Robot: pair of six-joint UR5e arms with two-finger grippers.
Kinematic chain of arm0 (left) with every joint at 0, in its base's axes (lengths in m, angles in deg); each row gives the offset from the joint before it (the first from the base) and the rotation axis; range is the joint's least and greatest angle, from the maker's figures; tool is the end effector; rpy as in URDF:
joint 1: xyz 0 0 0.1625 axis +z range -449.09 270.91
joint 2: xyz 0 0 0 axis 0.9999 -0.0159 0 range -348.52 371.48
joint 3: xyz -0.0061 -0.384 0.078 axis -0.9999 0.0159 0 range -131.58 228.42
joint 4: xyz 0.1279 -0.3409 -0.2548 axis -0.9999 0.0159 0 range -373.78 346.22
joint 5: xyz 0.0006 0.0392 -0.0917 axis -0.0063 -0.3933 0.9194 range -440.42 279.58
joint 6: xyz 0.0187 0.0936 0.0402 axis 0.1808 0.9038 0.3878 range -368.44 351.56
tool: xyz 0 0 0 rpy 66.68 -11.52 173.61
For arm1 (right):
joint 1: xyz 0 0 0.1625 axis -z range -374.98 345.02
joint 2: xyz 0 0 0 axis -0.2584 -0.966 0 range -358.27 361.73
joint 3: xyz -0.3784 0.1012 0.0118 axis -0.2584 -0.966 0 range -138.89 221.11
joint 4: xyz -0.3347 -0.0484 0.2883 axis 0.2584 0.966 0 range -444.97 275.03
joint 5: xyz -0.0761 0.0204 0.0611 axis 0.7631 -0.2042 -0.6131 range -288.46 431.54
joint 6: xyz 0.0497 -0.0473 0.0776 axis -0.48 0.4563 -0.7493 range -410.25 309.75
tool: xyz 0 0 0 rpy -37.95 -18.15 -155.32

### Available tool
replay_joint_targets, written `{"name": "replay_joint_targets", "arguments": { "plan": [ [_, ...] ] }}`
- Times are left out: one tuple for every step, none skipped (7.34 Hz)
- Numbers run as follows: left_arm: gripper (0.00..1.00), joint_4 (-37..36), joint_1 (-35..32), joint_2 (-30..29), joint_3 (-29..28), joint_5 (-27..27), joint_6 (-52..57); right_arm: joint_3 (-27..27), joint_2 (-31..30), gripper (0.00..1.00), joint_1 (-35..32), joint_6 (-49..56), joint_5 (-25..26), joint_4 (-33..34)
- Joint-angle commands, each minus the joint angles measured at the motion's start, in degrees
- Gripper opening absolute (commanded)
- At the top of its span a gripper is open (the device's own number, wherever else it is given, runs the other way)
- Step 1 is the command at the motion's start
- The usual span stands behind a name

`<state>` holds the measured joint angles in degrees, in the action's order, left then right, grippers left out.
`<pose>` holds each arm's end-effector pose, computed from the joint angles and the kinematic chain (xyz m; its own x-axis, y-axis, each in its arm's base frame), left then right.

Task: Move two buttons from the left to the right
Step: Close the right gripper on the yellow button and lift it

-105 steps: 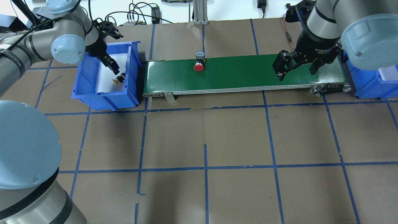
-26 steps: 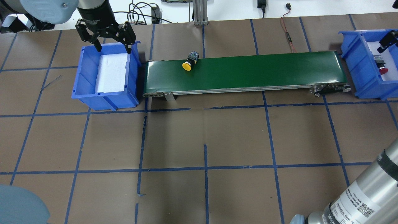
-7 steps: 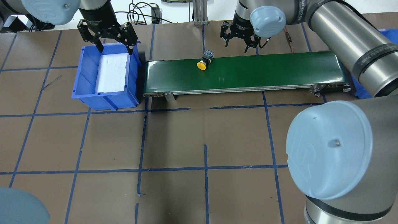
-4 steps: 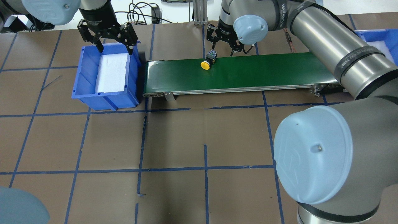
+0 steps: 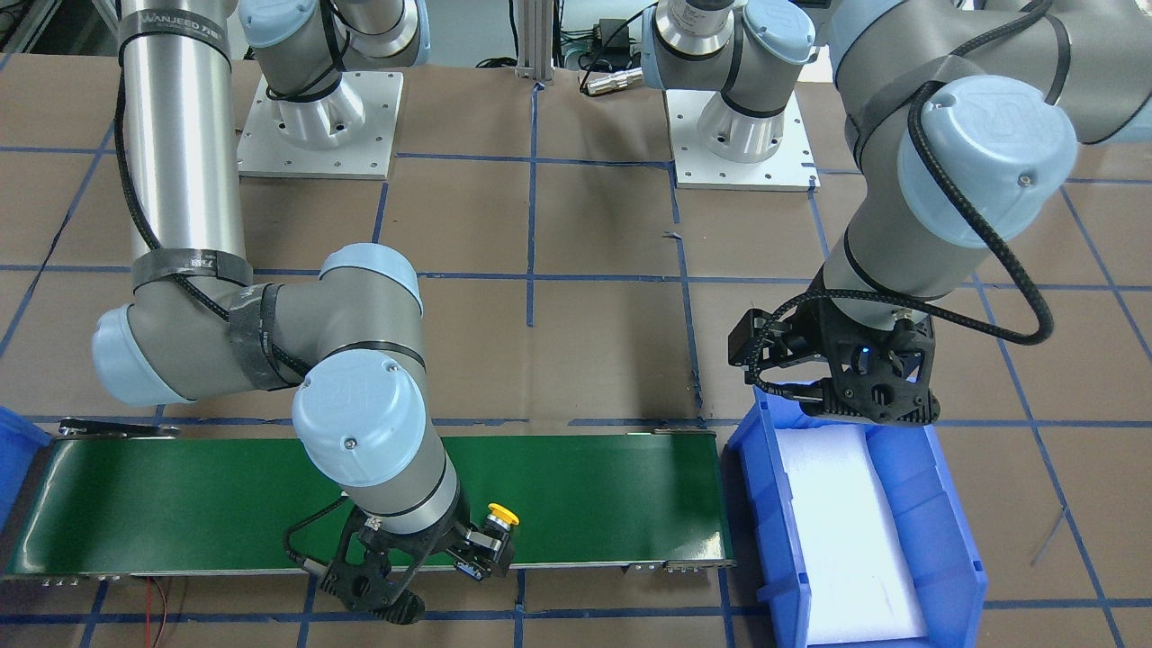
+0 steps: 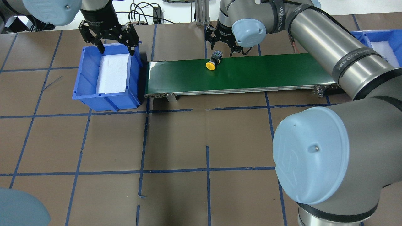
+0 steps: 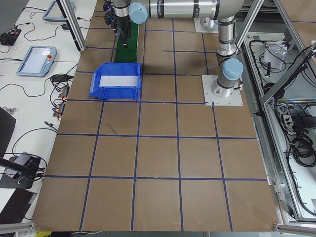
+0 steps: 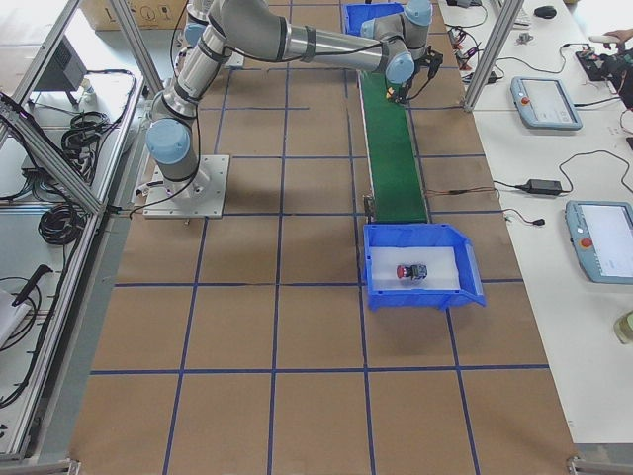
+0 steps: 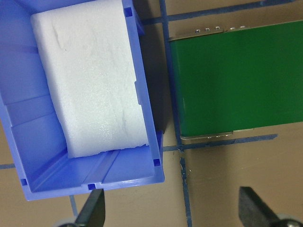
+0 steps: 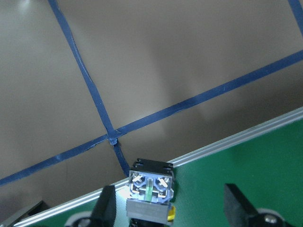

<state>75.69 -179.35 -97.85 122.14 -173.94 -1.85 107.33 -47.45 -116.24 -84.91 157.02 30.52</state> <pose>-0.1299 -0.6475 0.4021 -0.9910 0.1220 -0.0558 0.1192 0.9916 0.0507 0.2901 -0.7328 0.2473 -0.9122 0.3822 -0.1476 0.3958 0.9151 -0.0767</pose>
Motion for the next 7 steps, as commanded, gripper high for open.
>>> {"name": "replay_joint_targets", "arguments": {
  "plan": [
    [1.0,0.0,0.0,0.0,-0.07,0.0,0.0,-0.04,0.58,0.83,-0.16,0.12,0.21,0.79],
    [1.0,0.0,0.0,0.0,-0.07,0.0,0.0,-0.04,1.1,0.83,-0.16,0.64,0.47,0.7],
    [1.0,0.0,0.0,0.0,0.02,0.0,0.0,-0.04,1.63,0.82,-0.07,0.82,0.65,0.96],
    [1.0,0.0,0.0,0.0,0.02,0.0,0.0,0.22,1.89,0.81,0.01,0.91,0.83,1.14],
    [1.0,0.0,0.0,0.0,0.02,0.0,0.0,0.31,1.9,0.7,0.19,0.91,0.91,1.14],
    [1.0,0.0,0.0,0.0,-0.06,0.0,0.0,0.31,1.98,0.35,0.36,2.91,0.91,1.05],
    [1.0,0.0,0.0,0.0,-0.07,0.0,0.0,0.4,1.72,0.16,0.37,5.81,1.09,1.05]
  ]
}}
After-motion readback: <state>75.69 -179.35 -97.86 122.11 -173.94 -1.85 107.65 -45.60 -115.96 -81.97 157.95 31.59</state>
